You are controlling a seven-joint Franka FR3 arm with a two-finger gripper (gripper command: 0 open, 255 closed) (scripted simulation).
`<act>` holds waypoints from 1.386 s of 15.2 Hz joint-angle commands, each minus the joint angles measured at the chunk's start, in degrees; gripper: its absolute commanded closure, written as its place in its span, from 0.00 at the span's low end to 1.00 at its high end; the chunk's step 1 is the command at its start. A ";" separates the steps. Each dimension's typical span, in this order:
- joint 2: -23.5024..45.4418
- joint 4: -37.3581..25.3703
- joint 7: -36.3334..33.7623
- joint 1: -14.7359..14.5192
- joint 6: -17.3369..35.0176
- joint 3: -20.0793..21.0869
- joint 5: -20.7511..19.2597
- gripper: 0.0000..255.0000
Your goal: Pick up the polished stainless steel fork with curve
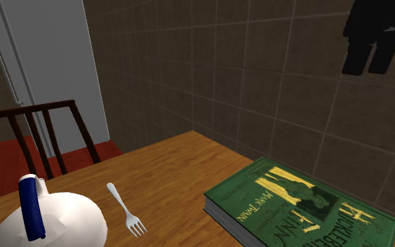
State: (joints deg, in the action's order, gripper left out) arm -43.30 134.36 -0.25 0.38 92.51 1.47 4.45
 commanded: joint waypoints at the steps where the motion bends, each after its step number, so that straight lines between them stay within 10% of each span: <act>1: 0.00 0.00 0.00 0.00 0.00 0.00 0.00 0.00; 21: 34.60 -7.63 -20.67 -3.23 25.05 17.04 0.86 0.00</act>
State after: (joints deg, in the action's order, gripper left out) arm -10.94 127.97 -19.46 -2.64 116.69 17.69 5.84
